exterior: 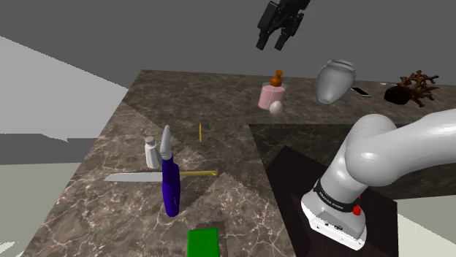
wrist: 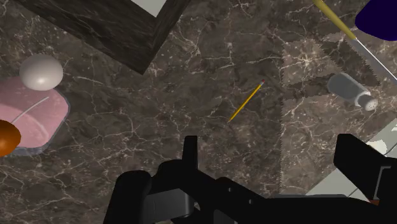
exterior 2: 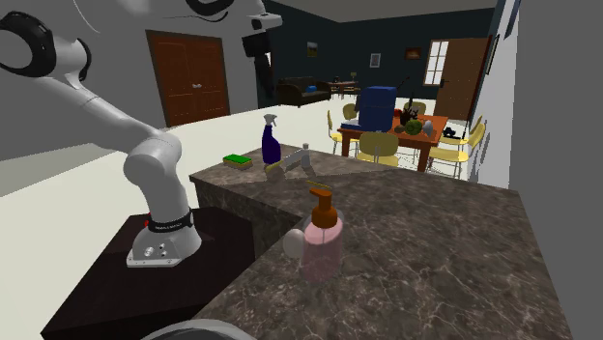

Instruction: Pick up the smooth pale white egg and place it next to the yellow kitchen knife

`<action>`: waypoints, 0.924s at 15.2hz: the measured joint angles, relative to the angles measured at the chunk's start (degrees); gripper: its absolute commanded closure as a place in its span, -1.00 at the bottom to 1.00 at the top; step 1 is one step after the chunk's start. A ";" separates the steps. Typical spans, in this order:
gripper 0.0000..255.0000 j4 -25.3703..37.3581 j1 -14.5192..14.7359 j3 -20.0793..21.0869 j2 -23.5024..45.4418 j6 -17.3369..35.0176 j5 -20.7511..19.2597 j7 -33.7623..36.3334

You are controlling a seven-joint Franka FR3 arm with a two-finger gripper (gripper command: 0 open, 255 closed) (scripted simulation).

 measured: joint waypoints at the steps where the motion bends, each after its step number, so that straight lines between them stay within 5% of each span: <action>1: -1.00 0.00 0.00 0.00 0.00 0.00 0.00 0.00; 14: -1.00 -21.27 -6.27 -10.82 -6.57 19.39 -6.11 -8.65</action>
